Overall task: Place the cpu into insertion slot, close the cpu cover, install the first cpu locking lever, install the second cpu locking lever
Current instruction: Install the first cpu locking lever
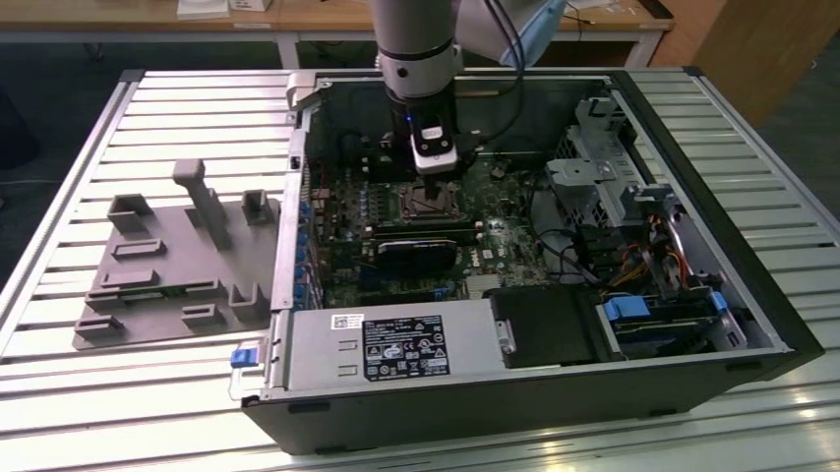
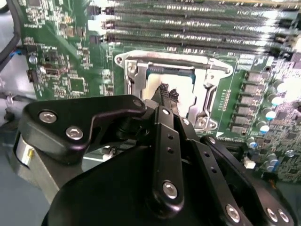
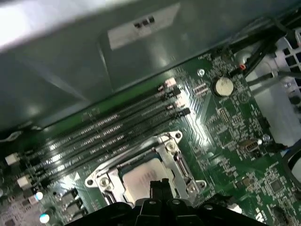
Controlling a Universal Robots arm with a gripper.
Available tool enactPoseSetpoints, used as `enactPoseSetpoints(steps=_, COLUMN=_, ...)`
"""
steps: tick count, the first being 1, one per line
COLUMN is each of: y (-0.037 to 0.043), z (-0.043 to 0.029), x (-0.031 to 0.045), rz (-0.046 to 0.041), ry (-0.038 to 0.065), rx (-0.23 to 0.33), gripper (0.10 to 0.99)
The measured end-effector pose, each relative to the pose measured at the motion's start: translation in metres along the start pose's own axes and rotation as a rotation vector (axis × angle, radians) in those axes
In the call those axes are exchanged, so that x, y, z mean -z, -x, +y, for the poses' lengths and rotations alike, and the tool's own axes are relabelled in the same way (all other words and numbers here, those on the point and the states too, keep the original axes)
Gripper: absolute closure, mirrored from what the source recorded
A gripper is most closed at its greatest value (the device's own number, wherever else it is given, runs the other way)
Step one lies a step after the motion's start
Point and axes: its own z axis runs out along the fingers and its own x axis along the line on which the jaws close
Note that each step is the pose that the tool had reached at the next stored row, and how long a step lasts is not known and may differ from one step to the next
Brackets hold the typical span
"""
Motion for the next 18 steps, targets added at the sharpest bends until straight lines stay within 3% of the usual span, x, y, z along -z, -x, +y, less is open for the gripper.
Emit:
enactPoseSetpoints(steps=2, y=0.001, z=-0.0008, x=-0.0002, rz=0.0078, ry=-0.008, rx=0.001, gripper=0.984)
enactPoseSetpoints(steps=7, y=0.001, z=-0.001, x=-0.0001, rz=0.0087, ry=-0.009, rx=0.002, gripper=0.984)
enactPoseSetpoints(steps=18, y=0.0009, z=-0.0009, x=-0.0007, rz=0.0179, ry=0.014, rx=0.186, gripper=0.984)
